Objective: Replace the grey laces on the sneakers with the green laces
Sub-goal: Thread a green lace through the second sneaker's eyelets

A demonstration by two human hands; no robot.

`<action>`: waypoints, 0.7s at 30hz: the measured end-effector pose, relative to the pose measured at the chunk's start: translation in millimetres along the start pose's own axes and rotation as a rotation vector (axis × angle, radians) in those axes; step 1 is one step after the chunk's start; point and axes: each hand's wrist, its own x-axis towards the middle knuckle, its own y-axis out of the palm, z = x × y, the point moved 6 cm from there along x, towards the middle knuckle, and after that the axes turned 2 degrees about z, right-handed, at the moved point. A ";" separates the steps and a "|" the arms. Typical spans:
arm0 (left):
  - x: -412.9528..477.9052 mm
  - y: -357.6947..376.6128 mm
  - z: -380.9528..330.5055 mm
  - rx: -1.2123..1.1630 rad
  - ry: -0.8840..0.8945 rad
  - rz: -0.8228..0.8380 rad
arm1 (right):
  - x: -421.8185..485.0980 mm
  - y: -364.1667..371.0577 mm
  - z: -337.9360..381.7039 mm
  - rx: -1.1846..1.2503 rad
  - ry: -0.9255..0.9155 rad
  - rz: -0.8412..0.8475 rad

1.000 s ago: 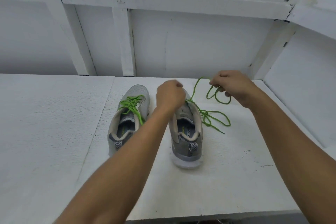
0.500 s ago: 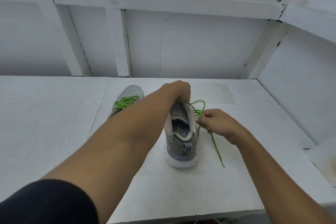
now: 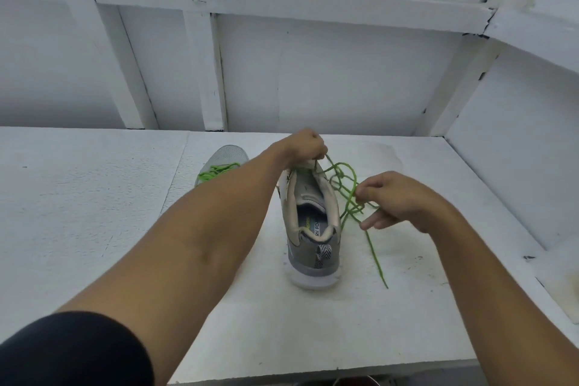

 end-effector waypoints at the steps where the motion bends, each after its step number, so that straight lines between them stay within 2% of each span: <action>1: -4.4 -3.6 -8.5 -0.053 0.013 -0.003 | -1.6 -7.6 3.6 -0.019 -0.002 -0.009; 5: -23.3 -22.2 -49.7 -0.205 0.095 0.021 | -2.2 -35.5 22.8 -0.060 -0.087 -0.148; 8: -36.7 -38.3 -86.4 -0.197 0.227 0.046 | 5.3 -46.5 44.3 -0.009 -0.215 -0.253; 13: -51.4 -55.8 -122.6 -0.219 0.350 -0.004 | 22.6 -46.0 80.9 0.105 -0.318 -0.239; 16: -62.8 -58.3 -133.6 -0.156 0.425 0.021 | 27.6 -50.5 94.2 0.162 -0.336 -0.251; 21: -73.3 -70.2 -122.5 -0.076 0.412 -0.054 | 32.3 -59.9 93.9 0.175 -0.336 -0.272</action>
